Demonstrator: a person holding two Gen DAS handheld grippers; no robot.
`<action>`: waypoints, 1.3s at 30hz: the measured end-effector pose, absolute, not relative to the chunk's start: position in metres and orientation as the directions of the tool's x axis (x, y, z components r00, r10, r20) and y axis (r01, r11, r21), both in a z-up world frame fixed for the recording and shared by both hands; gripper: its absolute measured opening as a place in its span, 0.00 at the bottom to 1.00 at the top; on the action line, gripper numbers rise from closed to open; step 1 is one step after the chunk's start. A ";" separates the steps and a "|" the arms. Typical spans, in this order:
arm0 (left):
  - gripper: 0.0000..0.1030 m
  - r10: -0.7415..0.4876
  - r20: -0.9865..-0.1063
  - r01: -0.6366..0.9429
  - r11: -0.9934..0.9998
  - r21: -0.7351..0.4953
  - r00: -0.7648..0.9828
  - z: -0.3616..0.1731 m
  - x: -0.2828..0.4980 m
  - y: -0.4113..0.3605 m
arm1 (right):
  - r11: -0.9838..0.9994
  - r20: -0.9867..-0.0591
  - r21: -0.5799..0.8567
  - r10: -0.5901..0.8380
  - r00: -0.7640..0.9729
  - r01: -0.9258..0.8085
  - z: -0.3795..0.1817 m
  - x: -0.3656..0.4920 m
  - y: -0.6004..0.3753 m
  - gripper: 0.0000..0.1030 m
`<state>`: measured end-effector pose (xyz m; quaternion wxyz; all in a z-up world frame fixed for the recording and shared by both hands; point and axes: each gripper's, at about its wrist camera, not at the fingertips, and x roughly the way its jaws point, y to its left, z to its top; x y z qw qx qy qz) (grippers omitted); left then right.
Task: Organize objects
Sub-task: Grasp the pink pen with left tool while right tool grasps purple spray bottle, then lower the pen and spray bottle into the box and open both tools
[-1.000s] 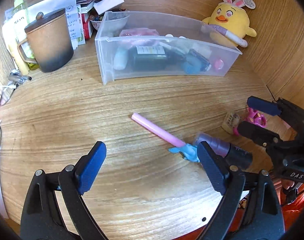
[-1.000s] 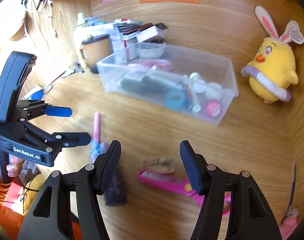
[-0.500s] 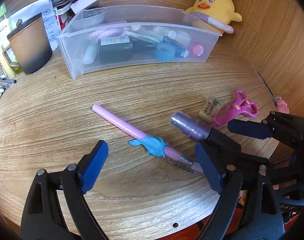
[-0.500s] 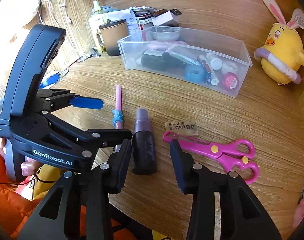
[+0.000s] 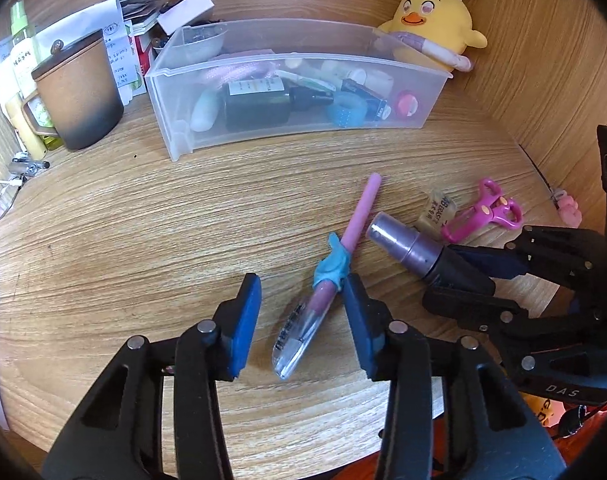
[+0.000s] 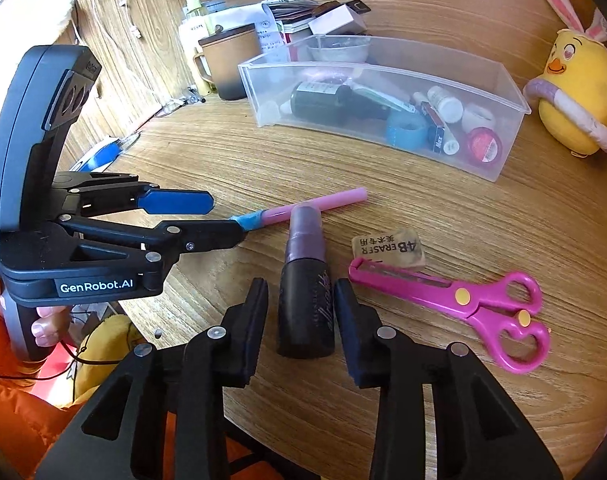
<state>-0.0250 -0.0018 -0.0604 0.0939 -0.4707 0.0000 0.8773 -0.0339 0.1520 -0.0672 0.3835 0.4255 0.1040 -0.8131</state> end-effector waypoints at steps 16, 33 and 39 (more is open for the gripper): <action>0.16 0.174 -0.788 -0.214 -0.975 -0.056 -0.590 -0.053 -0.032 0.011 | -0.719 -0.734 0.203 -0.561 -0.383 0.665 -0.052 -0.044 0.156 0.23; 0.16 0.191 -0.624 -0.192 -0.979 -0.066 -0.758 0.021 -0.050 -0.003 | -0.788 -0.623 0.173 -0.553 -0.553 0.592 0.003 -0.082 0.170 0.23; 0.16 0.181 -0.589 -0.190 -0.981 -0.047 -0.788 0.036 -0.067 -0.001 | -0.807 -0.584 0.150 -0.538 -0.607 0.571 0.023 -0.099 0.172 0.23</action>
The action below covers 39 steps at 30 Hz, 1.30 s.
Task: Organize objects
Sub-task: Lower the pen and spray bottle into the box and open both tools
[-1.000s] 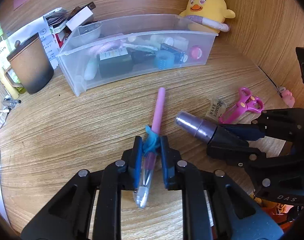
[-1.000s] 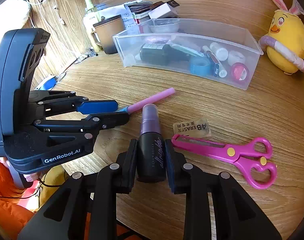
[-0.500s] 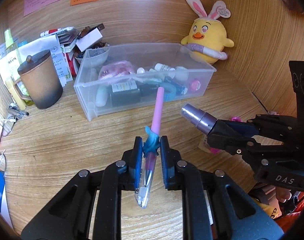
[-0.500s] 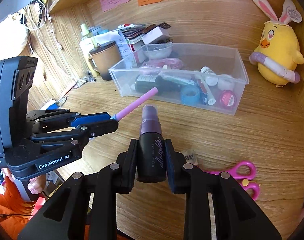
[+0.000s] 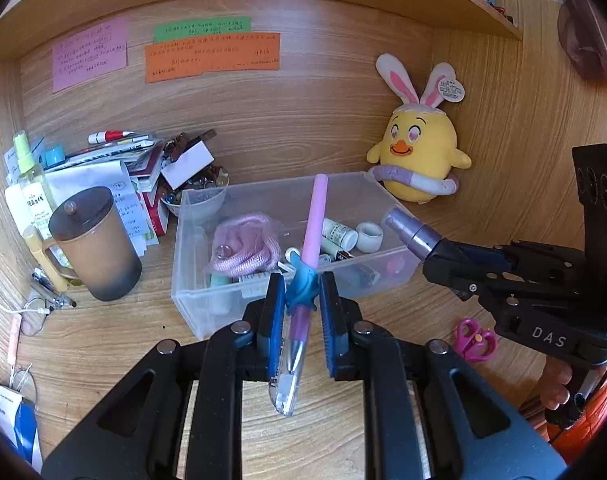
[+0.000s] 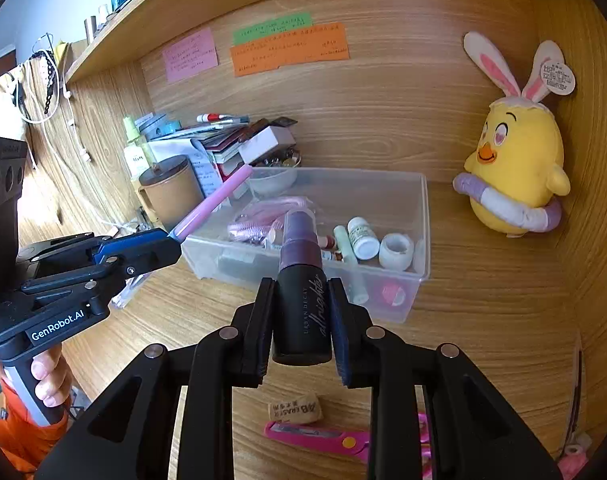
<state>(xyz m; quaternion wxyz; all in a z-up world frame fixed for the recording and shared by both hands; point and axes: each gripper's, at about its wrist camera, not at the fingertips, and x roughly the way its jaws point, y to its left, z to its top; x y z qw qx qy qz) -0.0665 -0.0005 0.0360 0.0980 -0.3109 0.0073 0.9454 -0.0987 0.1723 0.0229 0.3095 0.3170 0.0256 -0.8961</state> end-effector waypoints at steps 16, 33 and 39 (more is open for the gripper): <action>0.16 0.180 -0.610 -0.188 -0.981 -0.052 -0.772 0.044 -0.126 -0.001 | -0.828 -0.580 0.074 -0.489 -0.652 0.556 0.036 -0.147 0.149 0.23; 0.16 0.185 -0.724 -0.187 -0.979 -0.078 -0.665 0.003 -0.181 0.003 | -0.837 -0.712 0.111 -0.443 -0.546 0.535 -0.014 -0.207 0.131 0.23; 0.16 0.195 -0.738 -0.161 -0.980 -0.118 -0.646 -0.002 -0.186 -0.004 | -0.836 -0.728 0.098 -0.430 -0.534 0.540 -0.020 -0.207 0.128 0.24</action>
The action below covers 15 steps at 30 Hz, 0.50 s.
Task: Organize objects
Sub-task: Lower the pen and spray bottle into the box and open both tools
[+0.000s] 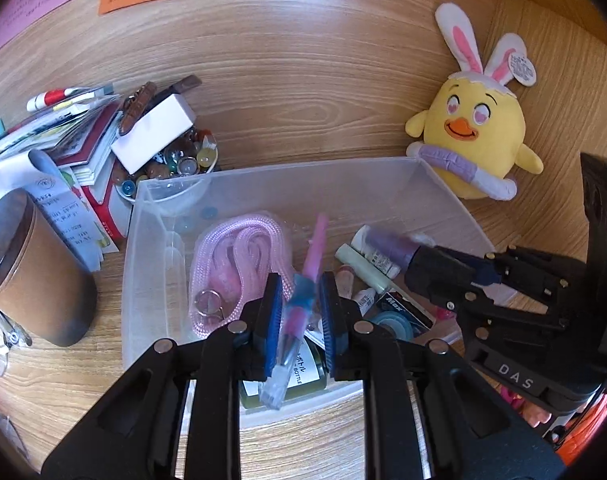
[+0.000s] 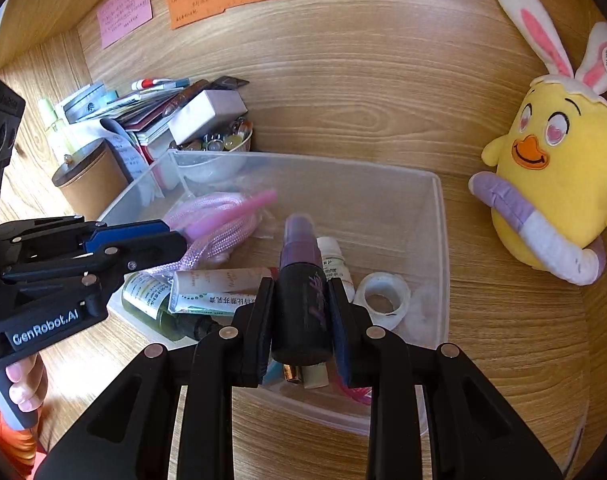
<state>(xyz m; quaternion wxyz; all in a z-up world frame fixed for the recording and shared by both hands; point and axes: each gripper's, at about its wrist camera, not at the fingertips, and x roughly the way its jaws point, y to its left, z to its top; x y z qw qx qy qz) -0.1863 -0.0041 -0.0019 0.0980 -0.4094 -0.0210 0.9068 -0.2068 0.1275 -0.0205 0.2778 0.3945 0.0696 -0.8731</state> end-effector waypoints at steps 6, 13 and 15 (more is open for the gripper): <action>0.27 0.173 -0.715 -0.165 -0.983 -0.082 -0.678 0.011 -0.172 -0.005 | -0.831 -0.716 0.100 -0.442 -0.540 0.548 -0.012 -0.196 0.133 0.37; 0.60 0.165 -0.680 -0.204 -0.979 -0.024 -0.715 0.023 -0.139 0.007 | -0.831 -0.688 0.079 -0.445 -0.572 0.551 0.003 -0.169 0.153 0.45; 0.72 0.162 -0.680 -0.210 -0.978 -0.013 -0.715 0.022 -0.131 0.010 | -0.835 -0.681 0.071 -0.440 -0.585 0.546 0.005 -0.159 0.162 0.52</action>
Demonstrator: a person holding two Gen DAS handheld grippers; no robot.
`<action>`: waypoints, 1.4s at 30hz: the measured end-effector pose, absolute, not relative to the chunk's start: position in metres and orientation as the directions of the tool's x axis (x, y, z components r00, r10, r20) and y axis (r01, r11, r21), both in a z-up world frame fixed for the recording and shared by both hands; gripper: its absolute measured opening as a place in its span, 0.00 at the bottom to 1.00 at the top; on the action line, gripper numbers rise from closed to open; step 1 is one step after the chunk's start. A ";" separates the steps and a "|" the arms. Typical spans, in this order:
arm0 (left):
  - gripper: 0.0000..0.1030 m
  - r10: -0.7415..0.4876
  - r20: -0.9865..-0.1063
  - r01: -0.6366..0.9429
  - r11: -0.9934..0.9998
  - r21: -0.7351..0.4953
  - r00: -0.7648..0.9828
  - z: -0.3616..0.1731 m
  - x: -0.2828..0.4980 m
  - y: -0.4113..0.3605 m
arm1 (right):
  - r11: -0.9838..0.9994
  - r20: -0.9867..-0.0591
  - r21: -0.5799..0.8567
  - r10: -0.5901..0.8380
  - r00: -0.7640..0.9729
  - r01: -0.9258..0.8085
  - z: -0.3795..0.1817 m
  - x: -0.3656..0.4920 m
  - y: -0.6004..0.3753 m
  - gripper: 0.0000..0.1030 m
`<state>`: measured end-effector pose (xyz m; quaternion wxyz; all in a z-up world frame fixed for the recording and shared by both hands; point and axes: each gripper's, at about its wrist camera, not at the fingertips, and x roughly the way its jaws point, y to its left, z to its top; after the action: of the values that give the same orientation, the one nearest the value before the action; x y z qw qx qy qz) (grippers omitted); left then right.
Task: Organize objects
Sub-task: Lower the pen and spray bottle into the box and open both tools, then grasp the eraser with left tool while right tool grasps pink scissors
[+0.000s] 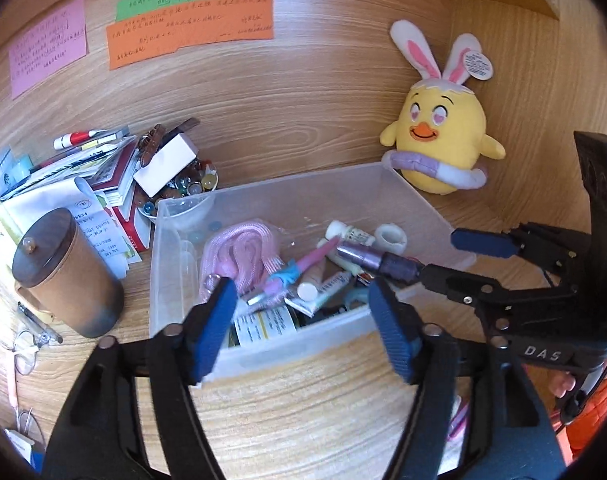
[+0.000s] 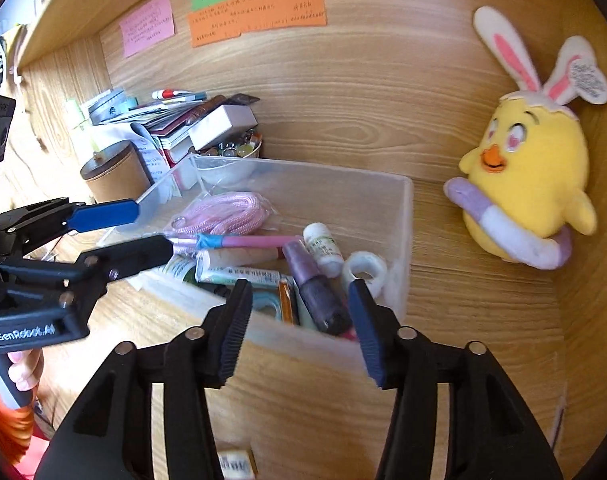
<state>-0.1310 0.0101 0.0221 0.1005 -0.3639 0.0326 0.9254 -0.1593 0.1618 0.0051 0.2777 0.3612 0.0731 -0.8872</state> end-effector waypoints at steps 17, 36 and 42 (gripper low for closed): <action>0.81 0.204 -0.818 -0.329 -0.944 -0.020 -0.537 -0.044 -0.074 0.033 | -0.846 -0.769 0.072 -0.384 -0.510 0.528 -0.038 -0.090 0.222 0.67; 0.75 0.252 -0.838 -0.452 -0.892 -0.006 -0.485 -0.066 -0.065 0.084 | -0.830 -0.812 -0.007 -0.321 -0.488 0.557 -0.060 -0.066 0.221 0.80; 0.49 0.261 -0.829 -0.445 -0.895 -0.016 -0.495 -0.063 -0.076 0.087 | -0.859 -0.817 0.021 -0.310 -0.487 0.511 -0.063 -0.077 0.232 0.68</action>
<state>-0.0757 0.0873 -0.0633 0.2057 -0.4586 0.1003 0.8587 -0.0772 0.2320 -0.0631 0.2401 0.4460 0.1130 -0.8548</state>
